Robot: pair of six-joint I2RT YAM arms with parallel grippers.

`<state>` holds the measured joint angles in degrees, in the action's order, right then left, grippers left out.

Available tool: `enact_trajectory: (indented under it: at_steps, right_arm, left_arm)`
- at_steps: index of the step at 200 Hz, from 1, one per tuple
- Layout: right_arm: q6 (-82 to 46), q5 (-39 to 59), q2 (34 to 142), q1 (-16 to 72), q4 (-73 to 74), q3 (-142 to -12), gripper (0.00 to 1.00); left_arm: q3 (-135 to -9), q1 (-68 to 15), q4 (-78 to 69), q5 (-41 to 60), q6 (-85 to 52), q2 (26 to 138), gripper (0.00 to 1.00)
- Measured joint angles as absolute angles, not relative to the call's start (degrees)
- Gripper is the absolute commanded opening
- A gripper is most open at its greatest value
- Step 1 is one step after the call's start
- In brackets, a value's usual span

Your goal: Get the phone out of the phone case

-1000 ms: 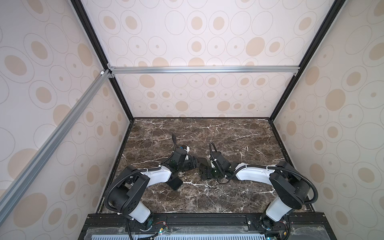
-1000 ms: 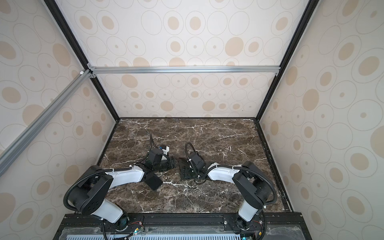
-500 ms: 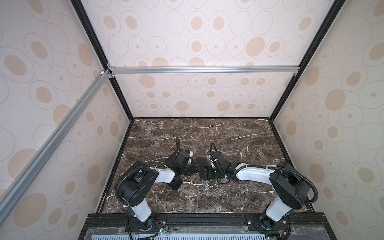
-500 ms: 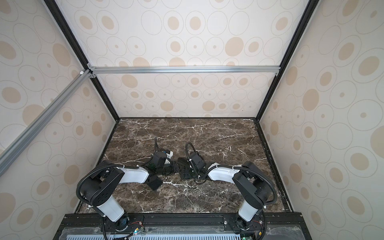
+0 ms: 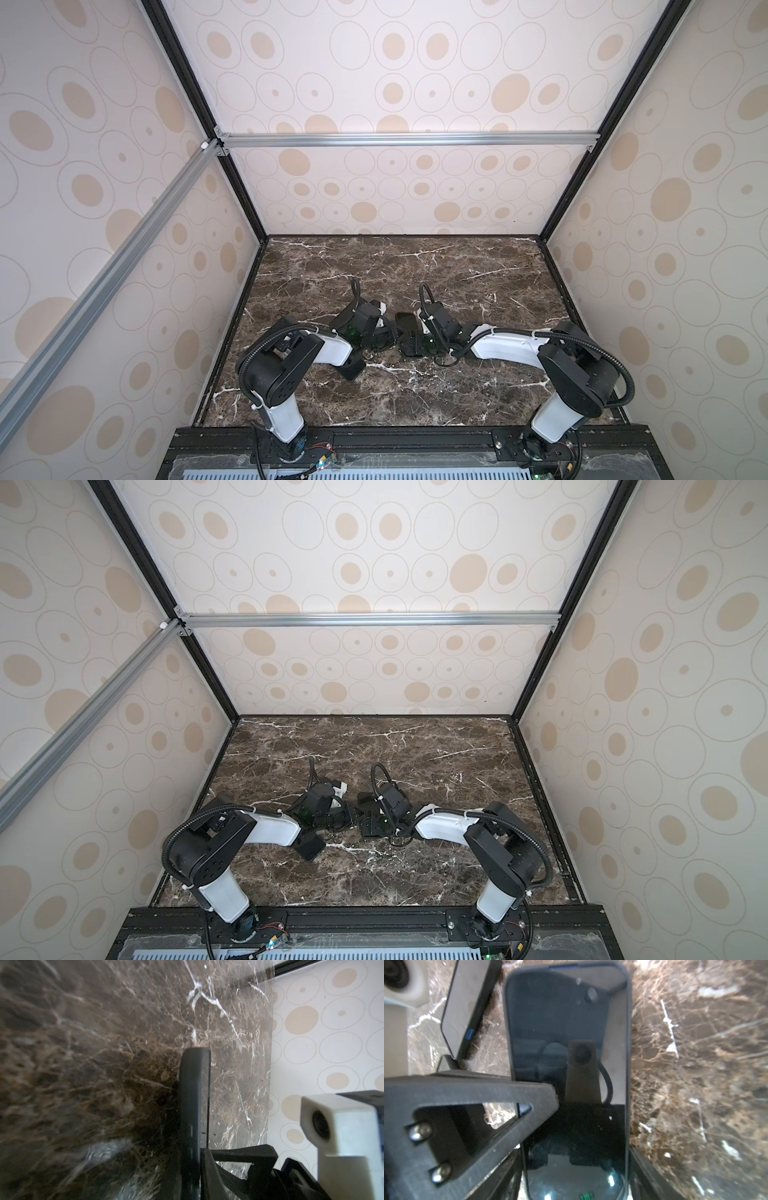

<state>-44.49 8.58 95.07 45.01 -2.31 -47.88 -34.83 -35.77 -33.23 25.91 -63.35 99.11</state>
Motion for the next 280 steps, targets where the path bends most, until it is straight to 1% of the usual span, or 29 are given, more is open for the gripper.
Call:
enact_trajectory:
  at_steps: [10, 26, 37, 55, 79, 88, 99, 122, 138, 144, 149, 151, 179, 197, 217, 245, 280]
  right_arm:
    - [-44.45, 8.84, 94.89, 44.93, -2.42, -47.88, 0.76]
    - [-44.14, 7.81, 93.27, 44.93, -3.73, -47.75, 0.80]
    - [-43.27, 6.63, 90.87, 44.93, -4.99, -47.64, 0.80]
    - [-42.00, 3.92, 84.14, 44.97, -7.22, -47.51, 0.75]
    - [-40.18, -0.71, 73.36, 44.97, -7.75, -47.48, 0.75]
    - [-39.24, -2.66, 69.84, 44.97, -7.35, -47.44, 0.70]
    - [-38.48, -5.15, 66.65, 44.97, -6.85, -47.44, 0.68]
    - [-36.27, -10.20, 63.11, 44.93, -6.63, -47.62, 0.70]
    - [-34.74, -12.16, 62.78, 44.62, -9.98, -49.80, 0.68]
    - [-34.13, -12.51, 62.78, 44.36, -11.20, -51.00, 0.74]
    - [-33.78, -12.56, 62.76, 44.01, -11.75, -51.86, 0.81]
    - [-33.32, -12.60, 62.76, 43.81, -12.03, -52.31, 0.82]
    - [-32.18, -8.82, 62.59, 38.68, -13.19, -57.08, 0.87]
    - [-32.01, -5.78, 62.59, 34.61, -14.33, -59.96, 0.87]
    - [-31.07, -2.85, 62.37, 32.38, -14.66, -62.33, 0.87]
    - [-29.17, -0.95, 60.93, 31.42, -13.08, -63.13, 0.87]
    - [-28.60, 0.60, 58.37, 31.42, -7.62, -62.08, 0.87]
  left_arm:
    - [-35.05, -35.75, -33.08, 26.04, -63.16, 99.11, 0.00]
    - [-36.29, -35.79, -31.77, 26.63, -62.33, 99.00, 0.00]
    - [-38.15, -35.92, -29.80, 26.41, -60.73, 98.59, 0.00]
    - [-41.43, -36.10, -25.54, 24.51, -57.14, 96.60, 0.00]
    - [-45.56, -35.18, -21.45, 22.22, -52.56, 91.81, 0.00]
    - [-46.92, -34.63, -21.06, 22.04, -51.24, 90.17, 0.00]
    - [-48.62, -33.82, -21.12, 22.26, -49.87, 88.51, 0.00]
    - [-51.27, -31.94, -22.20, 23.51, -48.36, 86.08, 0.00]
    - [-52.64, -31.05, -22.76, 24.49, -47.77, 85.34, 0.00]
    - [-53.12, -30.81, -23.09, 25.06, -47.46, 85.23, 0.00]
    - [-53.47, -30.63, -23.55, 25.67, -47.13, 85.17, 0.00]
    - [-53.63, -30.57, -23.75, 25.89, -47.07, 85.14, 0.00]
    - [-54.06, -29.87, -28.21, 29.74, -46.70, 85.14, 0.00]
    - [-56.10, -29.82, -28.36, 31.77, -45.50, 85.17, 0.00]
    - [-58.13, -29.85, -29.58, 32.16, -43.44, 84.16, 0.00]
    - [-58.19, -29.82, -30.61, 31.94, -40.47, 80.07, 0.00]
    - [-56.53, -29.82, -33.43, 31.81, -38.09, 75.37, 0.00]
